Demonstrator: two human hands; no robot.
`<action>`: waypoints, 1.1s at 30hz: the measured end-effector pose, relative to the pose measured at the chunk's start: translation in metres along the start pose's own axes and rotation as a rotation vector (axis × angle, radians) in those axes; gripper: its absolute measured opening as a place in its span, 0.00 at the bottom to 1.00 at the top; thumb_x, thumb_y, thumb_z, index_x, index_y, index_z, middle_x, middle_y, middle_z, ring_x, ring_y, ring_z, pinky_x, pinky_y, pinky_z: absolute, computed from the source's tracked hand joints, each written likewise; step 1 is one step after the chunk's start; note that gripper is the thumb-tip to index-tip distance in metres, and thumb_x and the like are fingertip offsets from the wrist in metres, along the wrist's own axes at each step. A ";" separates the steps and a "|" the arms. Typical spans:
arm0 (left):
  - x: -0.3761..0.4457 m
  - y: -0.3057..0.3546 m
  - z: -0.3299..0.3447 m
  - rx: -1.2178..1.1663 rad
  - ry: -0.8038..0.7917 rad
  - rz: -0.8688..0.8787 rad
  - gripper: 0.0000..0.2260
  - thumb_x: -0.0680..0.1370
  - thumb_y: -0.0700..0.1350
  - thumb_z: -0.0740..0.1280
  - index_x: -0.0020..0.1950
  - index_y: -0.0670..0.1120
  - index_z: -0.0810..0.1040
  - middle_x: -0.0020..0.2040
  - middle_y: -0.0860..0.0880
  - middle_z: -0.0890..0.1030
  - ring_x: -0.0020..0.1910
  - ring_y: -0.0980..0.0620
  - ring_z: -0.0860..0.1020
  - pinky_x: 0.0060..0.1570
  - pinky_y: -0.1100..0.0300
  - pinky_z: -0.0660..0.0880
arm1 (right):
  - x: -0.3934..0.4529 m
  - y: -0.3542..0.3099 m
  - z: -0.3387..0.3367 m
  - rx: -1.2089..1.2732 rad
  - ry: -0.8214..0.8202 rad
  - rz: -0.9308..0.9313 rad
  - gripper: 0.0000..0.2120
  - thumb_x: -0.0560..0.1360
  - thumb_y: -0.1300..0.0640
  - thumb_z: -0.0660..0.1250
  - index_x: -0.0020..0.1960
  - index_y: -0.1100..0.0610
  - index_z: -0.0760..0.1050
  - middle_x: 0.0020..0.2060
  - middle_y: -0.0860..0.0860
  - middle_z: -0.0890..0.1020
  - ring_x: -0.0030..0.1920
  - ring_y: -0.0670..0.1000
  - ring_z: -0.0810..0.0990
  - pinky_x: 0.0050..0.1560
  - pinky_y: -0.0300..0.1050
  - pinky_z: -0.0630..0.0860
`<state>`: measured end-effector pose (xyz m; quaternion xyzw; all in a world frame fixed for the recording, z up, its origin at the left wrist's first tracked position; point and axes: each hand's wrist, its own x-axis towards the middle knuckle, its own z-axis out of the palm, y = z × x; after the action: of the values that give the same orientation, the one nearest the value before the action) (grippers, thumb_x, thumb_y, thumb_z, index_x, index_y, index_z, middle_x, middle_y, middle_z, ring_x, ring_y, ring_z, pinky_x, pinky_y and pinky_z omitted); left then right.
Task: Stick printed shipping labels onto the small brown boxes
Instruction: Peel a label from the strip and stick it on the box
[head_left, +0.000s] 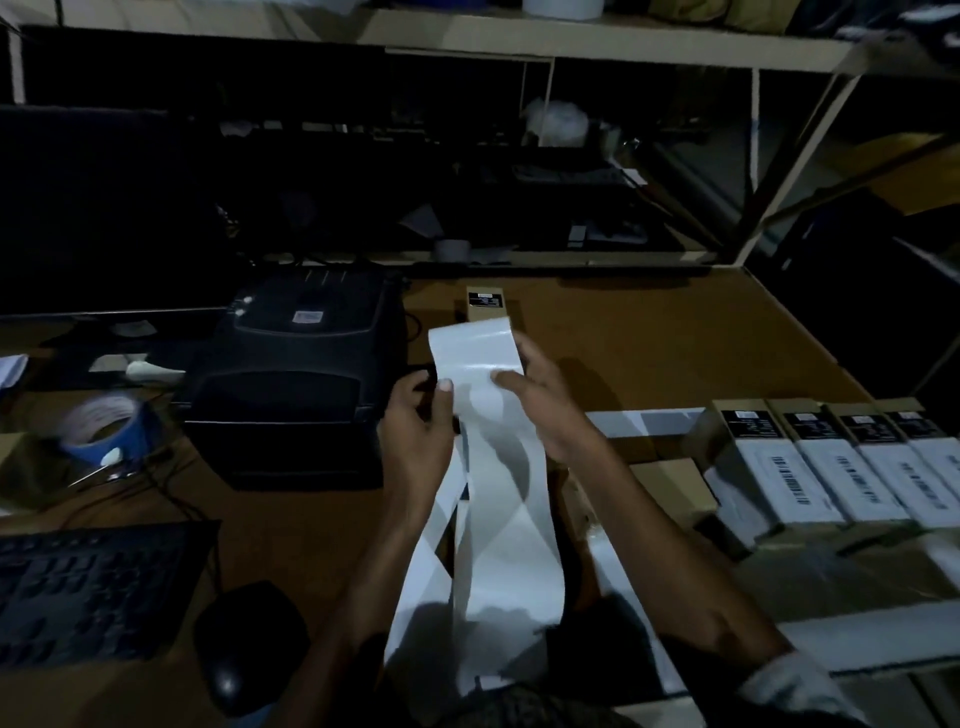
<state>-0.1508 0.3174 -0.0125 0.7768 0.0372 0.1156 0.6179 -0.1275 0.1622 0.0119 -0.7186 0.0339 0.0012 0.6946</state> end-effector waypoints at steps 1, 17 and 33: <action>0.001 0.003 0.005 0.023 -0.004 -0.031 0.19 0.81 0.58 0.62 0.65 0.47 0.75 0.55 0.51 0.79 0.54 0.54 0.79 0.44 0.63 0.75 | -0.018 0.000 -0.005 0.013 -0.025 0.001 0.25 0.80 0.65 0.64 0.75 0.50 0.68 0.61 0.49 0.82 0.55 0.47 0.83 0.51 0.44 0.82; -0.004 0.039 0.031 -0.305 -0.336 -0.030 0.32 0.74 0.27 0.68 0.72 0.51 0.65 0.63 0.51 0.80 0.60 0.54 0.81 0.50 0.60 0.80 | -0.088 0.028 -0.060 0.112 -0.240 0.157 0.34 0.74 0.73 0.65 0.72 0.44 0.68 0.63 0.45 0.81 0.65 0.51 0.78 0.64 0.57 0.77; -0.035 -0.016 0.009 0.083 -0.470 -0.227 0.34 0.59 0.39 0.68 0.62 0.65 0.77 0.62 0.55 0.78 0.63 0.47 0.76 0.59 0.46 0.79 | -0.055 0.036 -0.047 0.181 -0.099 0.400 0.21 0.78 0.39 0.67 0.63 0.52 0.79 0.54 0.52 0.86 0.56 0.56 0.84 0.62 0.56 0.79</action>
<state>-0.1817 0.3053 -0.0344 0.7980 -0.0157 -0.1398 0.5860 -0.1858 0.1165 -0.0200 -0.6312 0.1415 0.1709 0.7432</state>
